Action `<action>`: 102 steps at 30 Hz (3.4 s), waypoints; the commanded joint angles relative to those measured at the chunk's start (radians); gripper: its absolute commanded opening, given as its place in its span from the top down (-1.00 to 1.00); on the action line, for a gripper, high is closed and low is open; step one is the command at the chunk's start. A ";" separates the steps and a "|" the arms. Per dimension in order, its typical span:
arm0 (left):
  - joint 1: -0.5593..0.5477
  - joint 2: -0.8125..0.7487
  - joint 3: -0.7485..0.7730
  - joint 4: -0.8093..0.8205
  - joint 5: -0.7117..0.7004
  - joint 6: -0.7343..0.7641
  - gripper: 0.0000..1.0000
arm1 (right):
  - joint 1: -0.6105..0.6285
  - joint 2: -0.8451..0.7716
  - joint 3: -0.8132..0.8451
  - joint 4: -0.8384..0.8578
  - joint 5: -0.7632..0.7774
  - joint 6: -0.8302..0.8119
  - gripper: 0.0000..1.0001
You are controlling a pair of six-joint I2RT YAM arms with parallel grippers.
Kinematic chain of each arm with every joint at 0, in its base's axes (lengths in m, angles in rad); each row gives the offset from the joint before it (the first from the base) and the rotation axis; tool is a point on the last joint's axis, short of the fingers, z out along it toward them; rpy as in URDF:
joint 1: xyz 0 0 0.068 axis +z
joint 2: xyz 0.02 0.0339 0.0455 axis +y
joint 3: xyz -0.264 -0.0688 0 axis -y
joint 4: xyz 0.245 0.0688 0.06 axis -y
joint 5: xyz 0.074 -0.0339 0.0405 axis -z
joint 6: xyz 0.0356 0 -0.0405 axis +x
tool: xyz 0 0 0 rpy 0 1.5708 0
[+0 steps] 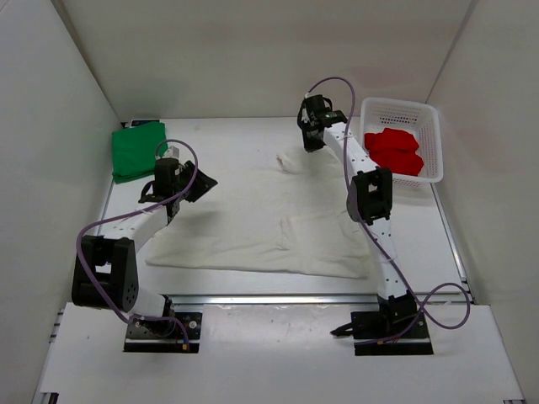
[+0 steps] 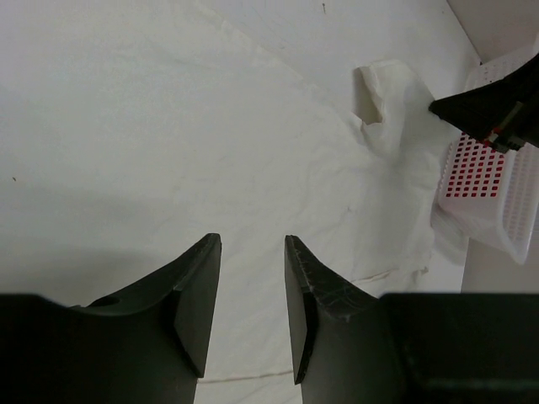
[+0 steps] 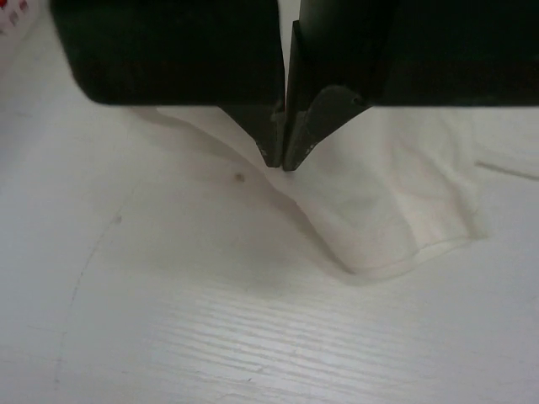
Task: Fold and stack the t-shirts
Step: Fold the flattened tshirt in 1/3 of the way, then grap the side of the flattened tshirt furthest away from the robot with both arms
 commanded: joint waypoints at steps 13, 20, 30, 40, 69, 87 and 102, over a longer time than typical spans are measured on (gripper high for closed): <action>-0.017 -0.067 -0.086 0.107 0.048 -0.076 0.08 | 0.190 -0.667 -0.860 0.194 -0.002 0.119 0.16; 0.006 -0.074 -0.087 0.124 0.057 -0.095 0.08 | 0.032 -0.789 -1.040 0.411 -0.174 0.153 0.40; 0.011 -0.045 -0.081 0.126 0.057 -0.092 0.09 | -0.054 -0.735 -1.200 0.652 -0.395 0.209 0.28; 0.039 -0.008 -0.034 0.097 0.025 -0.067 0.09 | -0.074 -0.614 -1.174 0.745 -0.412 0.262 0.27; 0.192 0.289 0.337 -0.129 -0.216 0.052 -0.01 | -0.192 -0.461 -0.734 0.539 -0.306 0.206 0.99; 0.171 0.709 0.889 -0.442 -0.431 0.272 -0.08 | -0.204 -0.304 -0.515 0.439 -0.324 0.160 0.99; 0.169 0.841 1.058 -0.580 -0.425 0.356 -0.01 | -0.215 -0.362 -0.614 0.524 -0.395 0.188 1.00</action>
